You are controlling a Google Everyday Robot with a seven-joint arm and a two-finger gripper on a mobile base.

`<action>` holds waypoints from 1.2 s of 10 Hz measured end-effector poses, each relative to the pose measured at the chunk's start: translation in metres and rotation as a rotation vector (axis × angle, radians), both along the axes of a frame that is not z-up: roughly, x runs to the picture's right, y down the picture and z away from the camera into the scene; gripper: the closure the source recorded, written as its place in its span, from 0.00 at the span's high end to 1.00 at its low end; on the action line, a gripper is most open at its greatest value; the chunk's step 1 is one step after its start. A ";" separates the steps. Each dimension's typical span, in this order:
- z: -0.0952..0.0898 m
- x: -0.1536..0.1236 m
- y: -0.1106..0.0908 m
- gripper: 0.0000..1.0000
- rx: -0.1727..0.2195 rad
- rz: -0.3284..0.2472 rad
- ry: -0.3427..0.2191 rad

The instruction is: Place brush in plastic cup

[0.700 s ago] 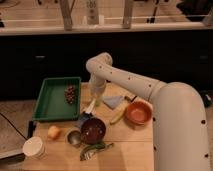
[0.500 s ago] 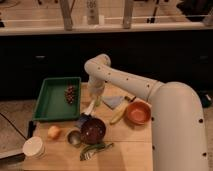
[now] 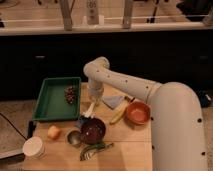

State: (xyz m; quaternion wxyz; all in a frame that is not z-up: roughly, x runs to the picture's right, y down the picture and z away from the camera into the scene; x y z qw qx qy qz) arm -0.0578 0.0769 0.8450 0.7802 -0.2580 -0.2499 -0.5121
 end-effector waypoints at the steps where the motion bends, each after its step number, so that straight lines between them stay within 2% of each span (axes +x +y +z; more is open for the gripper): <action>1: 0.002 0.002 -0.008 0.00 0.012 0.002 0.006; 3: 0.005 0.002 -0.020 0.00 0.024 -0.005 0.011; 10: 0.023 0.007 -0.037 0.00 0.037 -0.004 0.022; 11: 0.026 0.008 -0.039 0.01 0.037 -0.004 0.023; 12: 0.028 0.008 -0.041 0.07 0.036 -0.005 0.028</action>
